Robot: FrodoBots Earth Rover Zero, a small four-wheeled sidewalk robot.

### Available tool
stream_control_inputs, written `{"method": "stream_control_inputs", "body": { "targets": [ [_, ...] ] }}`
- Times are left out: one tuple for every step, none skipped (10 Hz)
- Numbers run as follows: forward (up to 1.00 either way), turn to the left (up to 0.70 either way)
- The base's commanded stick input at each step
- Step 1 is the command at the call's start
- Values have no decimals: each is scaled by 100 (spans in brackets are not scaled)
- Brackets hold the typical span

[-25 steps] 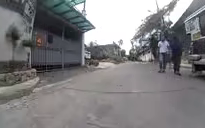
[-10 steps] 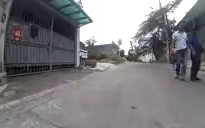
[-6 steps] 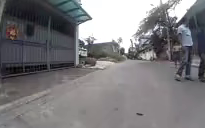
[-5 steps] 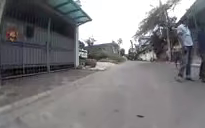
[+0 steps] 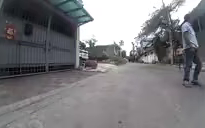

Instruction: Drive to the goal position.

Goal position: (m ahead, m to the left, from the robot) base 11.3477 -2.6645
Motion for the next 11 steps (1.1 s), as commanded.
{"method": "stream_control_inputs", "body": {
  "targets": [
    [100,-16],
    [100,-16],
    [100,-16],
    [100,-16],
    [100,-16],
    [100,-16],
    [100,-16],
    [100,-16],
    [100,-16],
    [100,-16],
    [97,-15]
  ]
}}
